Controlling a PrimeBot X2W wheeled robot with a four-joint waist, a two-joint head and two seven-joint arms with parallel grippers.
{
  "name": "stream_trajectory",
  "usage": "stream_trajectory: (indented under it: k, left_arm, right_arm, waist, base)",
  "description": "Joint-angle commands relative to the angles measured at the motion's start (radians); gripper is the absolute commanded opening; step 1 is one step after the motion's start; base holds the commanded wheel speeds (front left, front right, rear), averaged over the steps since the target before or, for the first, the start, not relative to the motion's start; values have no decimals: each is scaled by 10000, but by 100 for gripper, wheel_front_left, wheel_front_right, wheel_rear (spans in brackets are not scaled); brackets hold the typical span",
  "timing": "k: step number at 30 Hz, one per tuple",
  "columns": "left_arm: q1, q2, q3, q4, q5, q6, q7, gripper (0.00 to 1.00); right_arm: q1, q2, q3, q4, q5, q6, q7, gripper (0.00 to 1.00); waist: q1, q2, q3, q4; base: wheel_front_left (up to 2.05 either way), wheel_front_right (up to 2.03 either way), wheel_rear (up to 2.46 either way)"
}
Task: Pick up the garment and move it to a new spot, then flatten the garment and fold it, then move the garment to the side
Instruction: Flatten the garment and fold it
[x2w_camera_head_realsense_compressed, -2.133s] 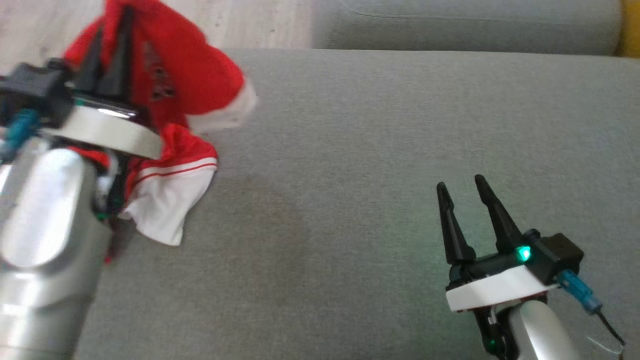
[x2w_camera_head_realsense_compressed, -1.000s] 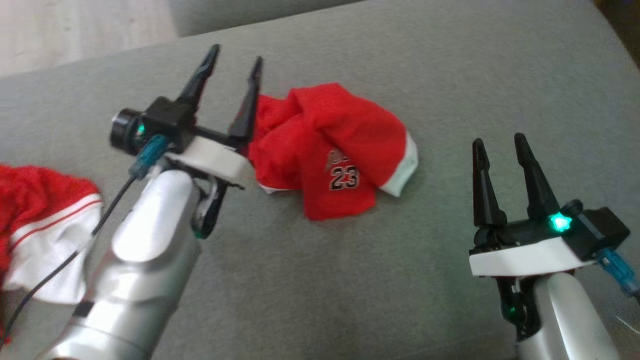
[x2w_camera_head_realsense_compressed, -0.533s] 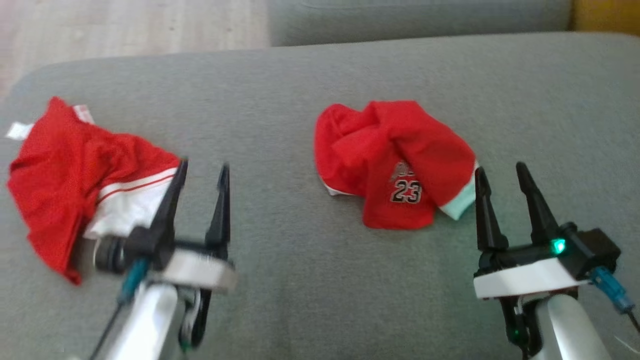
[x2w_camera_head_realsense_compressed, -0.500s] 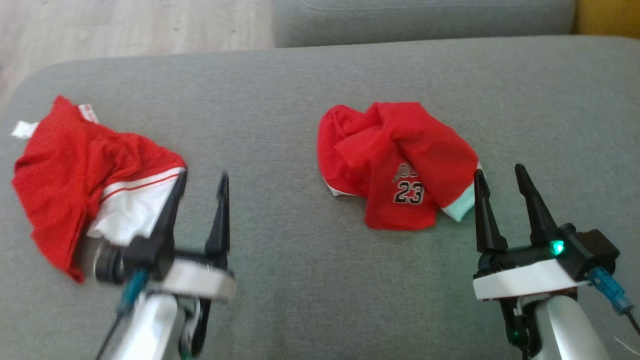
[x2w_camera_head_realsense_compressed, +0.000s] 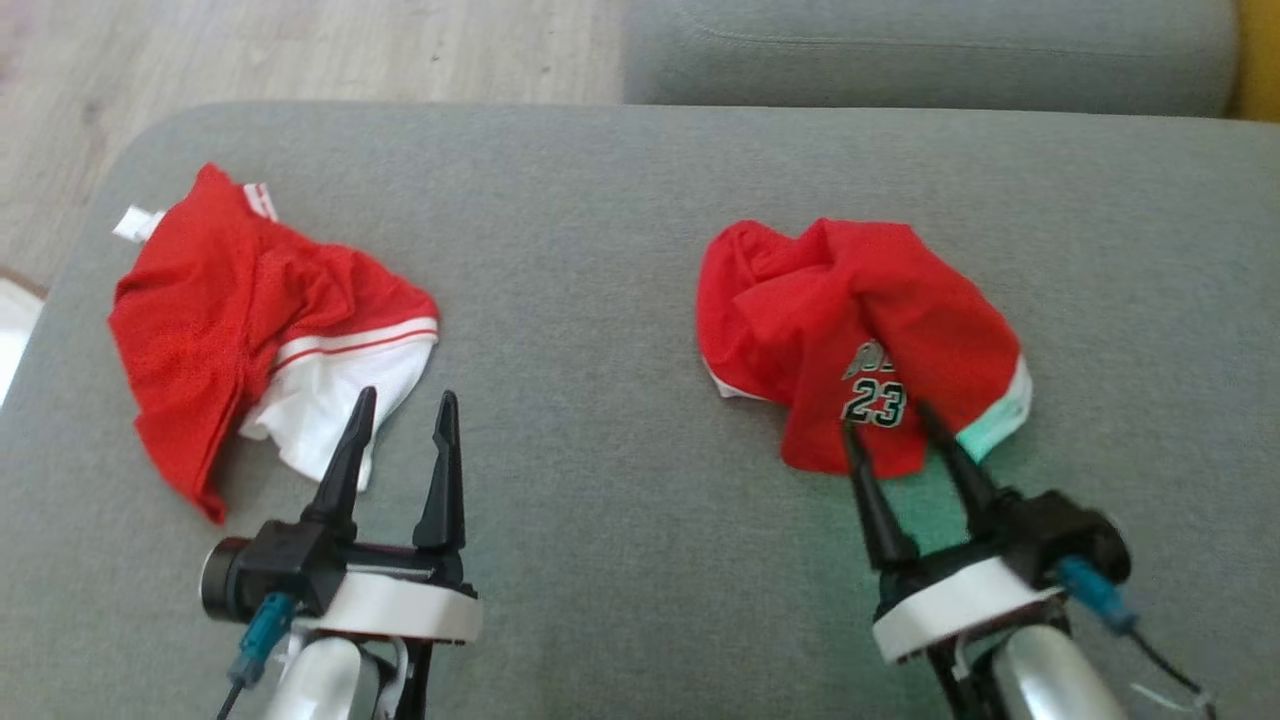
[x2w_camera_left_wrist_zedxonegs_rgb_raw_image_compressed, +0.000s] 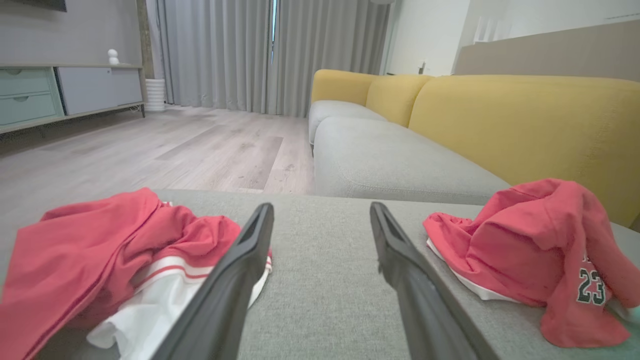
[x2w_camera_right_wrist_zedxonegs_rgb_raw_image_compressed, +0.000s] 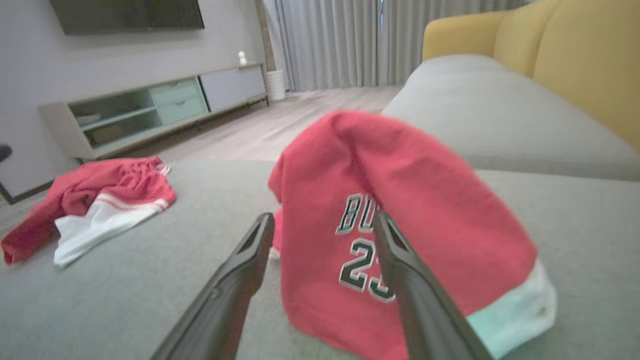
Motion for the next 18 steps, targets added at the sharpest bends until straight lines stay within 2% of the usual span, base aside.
stream_trajectory:
  k: [1, 6, 11, 18]
  left_arm:
    - [-435, -30, 434, -299, 73, -90, -94, 100]
    - [-461, -197, 494, -223, 152, -362, -95, 100]
    - [-570, -297, 531, -136, 191, -515, -95, 100]
    - [-680, -353, 523, -127, 166, -592, -95, 100]
  right_arm:
    - [-512, -41, 282, 133, -170, 75, -86, 100]
    - [-1417, -41, 149, 1707, -784, 75, 183, 100]
    - [-2217, -41, 164, 2944, -869, 75, 343, 100]
    - [-2935, -41, 288, 3969, -940, 75, 368, 100]
  waist:
    - [1, 0, 109, 154]
    - [1, 0, 405, 514]
    - [1, 0, 634, 856]
    - [1, 0, 896, 1163]
  base:
    - [0, 0, 0]
    - [0, 0, 0]
    - [0, 0, 0]
    - [0, 0, 0]
